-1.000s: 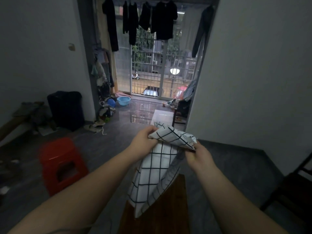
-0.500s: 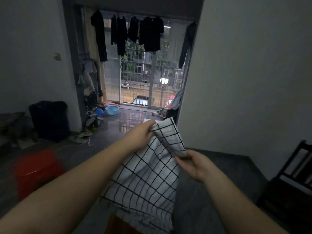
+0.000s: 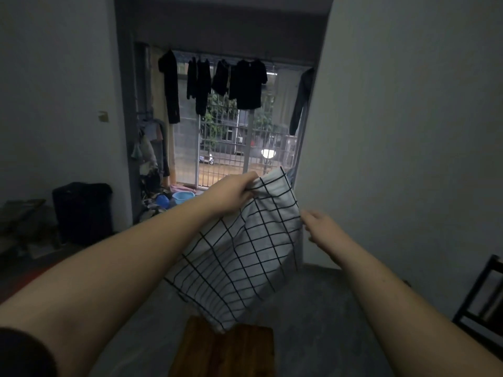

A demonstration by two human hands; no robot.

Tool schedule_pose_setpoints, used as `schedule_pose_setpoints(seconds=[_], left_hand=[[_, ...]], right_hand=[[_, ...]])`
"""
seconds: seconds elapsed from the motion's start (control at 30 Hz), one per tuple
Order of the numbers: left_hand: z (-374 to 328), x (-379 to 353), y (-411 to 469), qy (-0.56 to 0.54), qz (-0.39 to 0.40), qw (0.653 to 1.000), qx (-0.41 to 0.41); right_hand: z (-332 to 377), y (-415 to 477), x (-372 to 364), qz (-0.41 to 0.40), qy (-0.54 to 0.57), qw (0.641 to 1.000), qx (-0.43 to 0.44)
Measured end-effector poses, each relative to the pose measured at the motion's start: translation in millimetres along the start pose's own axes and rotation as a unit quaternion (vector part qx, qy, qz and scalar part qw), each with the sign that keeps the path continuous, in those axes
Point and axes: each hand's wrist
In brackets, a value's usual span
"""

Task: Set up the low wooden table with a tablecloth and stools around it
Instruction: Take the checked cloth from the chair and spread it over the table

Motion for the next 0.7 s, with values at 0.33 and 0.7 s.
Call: schedule_pose_setpoints(seconds=[0.33,0.7], left_hand=[[-12,15,14,0.031,-0.02,0.999,-0.037],[1,24,16,0.035,-0.008,0.999,-0.035]], right_hand=[[42,27,4,-0.019,0.006,0.983,0.183],[43,44,-19,-0.081,0.11,0.98,0.144]])
Point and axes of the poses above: each hand's wrist, its own y-axis towards the middle knuckle, its own x-axis out of the back of the hand, z = x × y, and after that the axes turned 8 degrees about z, right-handed
